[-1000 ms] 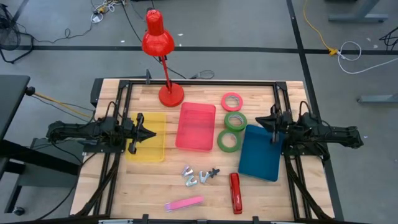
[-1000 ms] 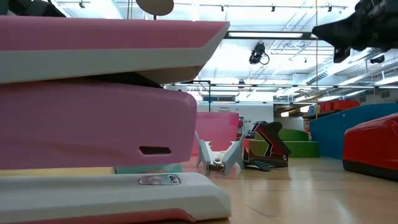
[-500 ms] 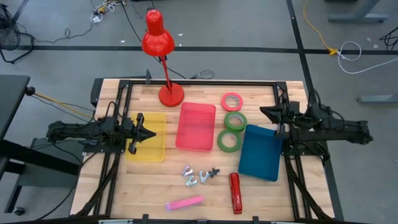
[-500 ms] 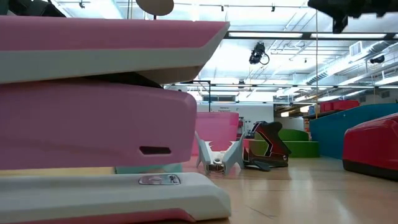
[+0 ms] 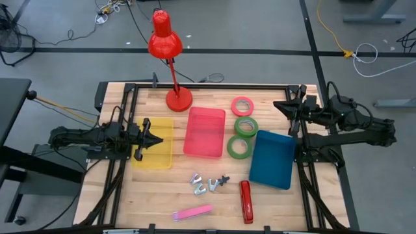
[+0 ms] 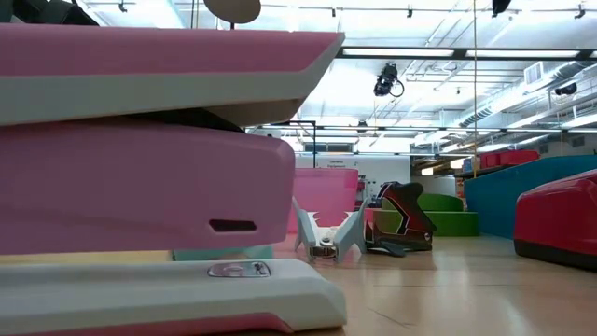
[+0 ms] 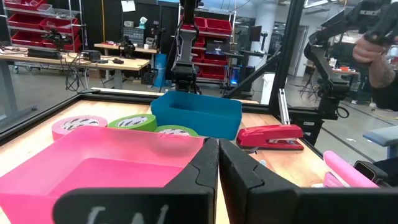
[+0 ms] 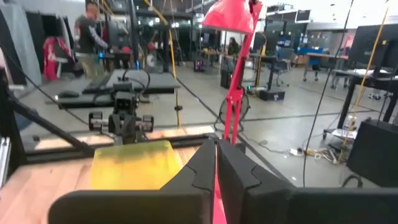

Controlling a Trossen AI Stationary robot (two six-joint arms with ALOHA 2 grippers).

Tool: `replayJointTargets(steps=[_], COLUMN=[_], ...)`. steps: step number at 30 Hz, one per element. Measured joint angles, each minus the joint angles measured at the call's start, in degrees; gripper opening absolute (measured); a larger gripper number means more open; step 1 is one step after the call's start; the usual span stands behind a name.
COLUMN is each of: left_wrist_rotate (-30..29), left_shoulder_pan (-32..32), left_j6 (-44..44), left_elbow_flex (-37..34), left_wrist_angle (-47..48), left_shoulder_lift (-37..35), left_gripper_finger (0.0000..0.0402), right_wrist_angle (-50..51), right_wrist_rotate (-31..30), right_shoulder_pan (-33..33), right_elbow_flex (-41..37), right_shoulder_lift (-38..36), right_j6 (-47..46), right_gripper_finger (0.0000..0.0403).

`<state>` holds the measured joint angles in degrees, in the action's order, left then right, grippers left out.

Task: Pick and place Stapler, Stapler remover, tape
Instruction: Put the pink tape into the blue bin

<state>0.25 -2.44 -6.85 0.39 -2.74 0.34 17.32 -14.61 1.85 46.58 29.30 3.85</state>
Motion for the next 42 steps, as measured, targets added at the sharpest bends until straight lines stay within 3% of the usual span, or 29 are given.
replayJointTargets(steps=[7,13,27,42], left_wrist_rotate=[0.0,0.0,0.0,0.0], left_shoulder_pan=[0.0,0.0,0.0,0.0], left_j6=[0.0,0.0,0.0,0.0], left_elbow_flex=[0.0,0.0,0.0,0.0], left_wrist_angle=[0.0,0.0,0.0,0.0], left_shoulder_lift=[0.0,0.0,0.0,0.0], left_gripper_finger=[0.0018,0.0018,0.0018,0.0018], right_wrist_angle=[1.4,4.3,6.4,6.4], right_wrist_rotate=[-0.6,-6.2,-6.8,8.2], right_shoulder_pan=[0.0,0.6,11.1,27.2], right_elbow_flex=[2.7,2.8,2.8,2.8], right_shoulder_lift=[2.9,5.6,13.8,23.7], right_j6=[0.1,0.2,0.3,3.9], right_gripper_finger=[0.0021,0.0021,0.0021,0.0021])
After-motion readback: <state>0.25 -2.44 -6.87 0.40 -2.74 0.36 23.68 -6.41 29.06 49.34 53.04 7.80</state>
